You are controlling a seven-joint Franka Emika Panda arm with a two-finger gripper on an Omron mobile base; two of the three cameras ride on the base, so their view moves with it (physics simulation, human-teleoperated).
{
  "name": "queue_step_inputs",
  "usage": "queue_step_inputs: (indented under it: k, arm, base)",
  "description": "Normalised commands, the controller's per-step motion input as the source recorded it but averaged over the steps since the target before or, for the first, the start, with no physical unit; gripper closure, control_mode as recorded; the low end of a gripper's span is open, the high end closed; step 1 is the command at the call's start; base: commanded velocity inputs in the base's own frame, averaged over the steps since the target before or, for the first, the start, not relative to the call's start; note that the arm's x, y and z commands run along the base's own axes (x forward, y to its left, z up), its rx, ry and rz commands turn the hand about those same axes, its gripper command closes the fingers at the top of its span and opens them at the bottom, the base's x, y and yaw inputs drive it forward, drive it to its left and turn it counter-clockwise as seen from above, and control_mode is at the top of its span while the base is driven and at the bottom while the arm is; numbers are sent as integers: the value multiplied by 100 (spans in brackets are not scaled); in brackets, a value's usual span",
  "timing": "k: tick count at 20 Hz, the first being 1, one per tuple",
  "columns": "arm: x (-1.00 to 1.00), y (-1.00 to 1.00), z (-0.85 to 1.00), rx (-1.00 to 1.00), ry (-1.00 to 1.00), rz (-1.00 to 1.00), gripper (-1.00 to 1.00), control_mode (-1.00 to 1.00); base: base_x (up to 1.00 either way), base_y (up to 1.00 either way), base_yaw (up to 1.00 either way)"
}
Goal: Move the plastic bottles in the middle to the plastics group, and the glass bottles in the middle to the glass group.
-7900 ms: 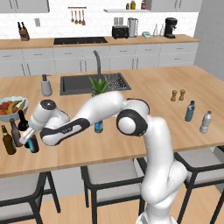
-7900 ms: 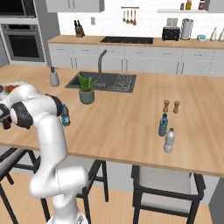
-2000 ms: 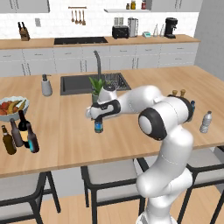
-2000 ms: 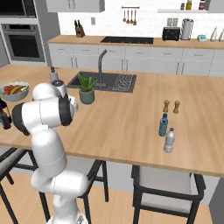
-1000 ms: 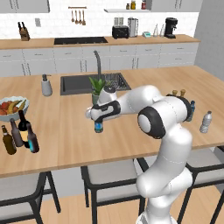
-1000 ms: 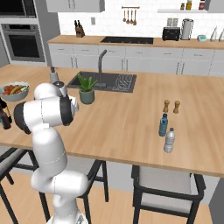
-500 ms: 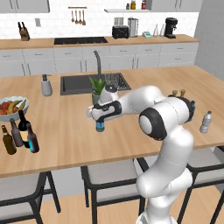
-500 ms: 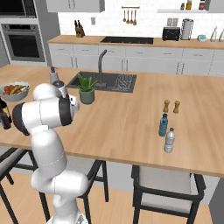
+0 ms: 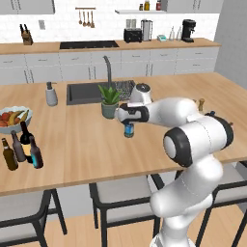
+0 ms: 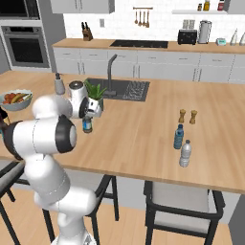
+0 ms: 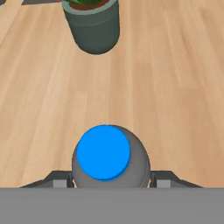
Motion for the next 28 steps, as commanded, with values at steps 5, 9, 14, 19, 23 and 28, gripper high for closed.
queue_step_inputs:
  k: [5,9,14,19,23,28]
  arm:
    - [-25,-100,25,0,0,-19,100,-100]
    - [-29,-100,5,0,0,-23,100,-100]
    - [-9,-100,0,0,0,-27,100,-100]
    - [0,-100,0,0,0,-32,100,-100]
    - [-2,-100,0,0,0,-34,100,-100]
    - [-4,-100,0,1,0,-37,100,-100]
  base:
    - [0,0,0]
    - [0,0,0]
    - [0,0,0]
    - [0,0,0]
    - [0,0,0]
    - [0,0,0]
